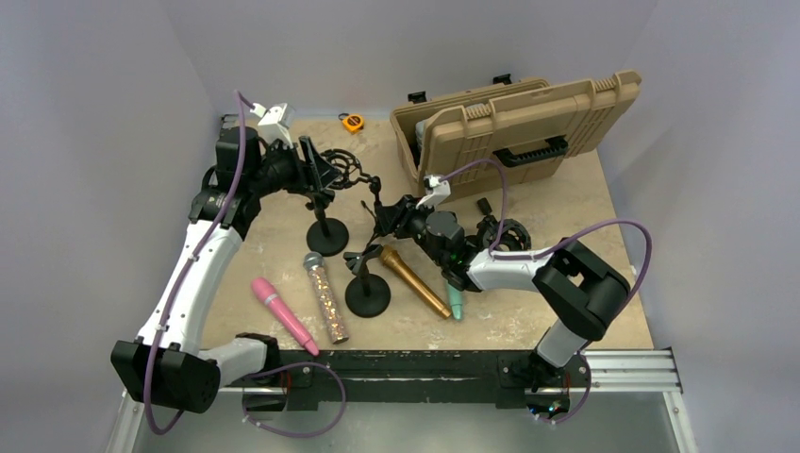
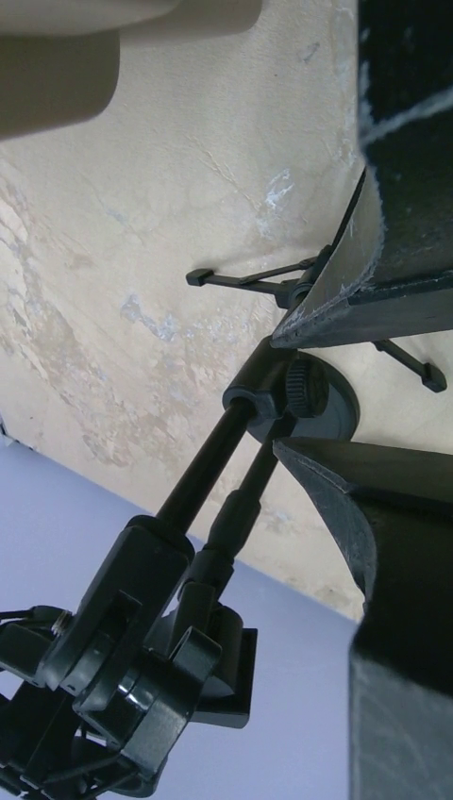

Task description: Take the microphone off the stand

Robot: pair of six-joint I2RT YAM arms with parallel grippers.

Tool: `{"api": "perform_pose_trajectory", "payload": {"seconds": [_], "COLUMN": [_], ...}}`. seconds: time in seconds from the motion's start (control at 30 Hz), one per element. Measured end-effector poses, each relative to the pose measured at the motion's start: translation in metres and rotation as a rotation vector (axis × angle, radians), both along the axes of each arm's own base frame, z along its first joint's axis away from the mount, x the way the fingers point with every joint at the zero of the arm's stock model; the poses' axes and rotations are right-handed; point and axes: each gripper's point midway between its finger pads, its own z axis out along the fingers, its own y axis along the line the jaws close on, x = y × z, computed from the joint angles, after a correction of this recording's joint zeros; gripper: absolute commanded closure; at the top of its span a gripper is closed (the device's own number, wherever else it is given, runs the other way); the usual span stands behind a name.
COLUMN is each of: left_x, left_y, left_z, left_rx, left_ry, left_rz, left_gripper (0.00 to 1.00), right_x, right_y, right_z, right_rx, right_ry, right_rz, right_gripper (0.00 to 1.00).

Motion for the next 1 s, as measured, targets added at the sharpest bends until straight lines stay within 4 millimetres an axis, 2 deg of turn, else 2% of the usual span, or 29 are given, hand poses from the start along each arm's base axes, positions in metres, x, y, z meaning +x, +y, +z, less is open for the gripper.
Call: {"api": "perform_pose_trajectory", "payload": {"seconds": [0.1,0.43,0.67,0.87,1.0], "left_x": [0.0015,0.0036,0.0035,0.0036,0.0036], "left_y": [0.0001,-0.0024,-0.0026,-0.0026,-0.0026], "left_z": [-0.0001,-0.0007,-0.0007,-0.0007,-0.0007], "left_rx": [-0.004,-0.011,-0.011,-0.011,-0.011], "left_ry": [0.003,0.003,0.003,0.003,0.003], "left_rz": [-0.003,-0.016,-0.017,-0.017,-0.017], "left_gripper": [0.43,0.43,0.42,0.41,0.41], "right_x": [0.0007,0.0018,-0.0022,-0.0053,-0.0054], "right_y": [-0.0005,-0.0017,-0.0013,-0.0026,-0.0025], "right_z": [-0.0001,0.0002,-0.0020,-0.0030,-0.0028], "right_rx": [-0.013,-0.028,-0.039,-0.047,-0.058], "right_ry": [-0.011,-0.024,-0.028,-0.034,-0.045], "right_rz": [0.000,-0.005,0.017,0.029,0.033], "right_gripper": [0.56,0.58,0.55,0.60,0.75]}}
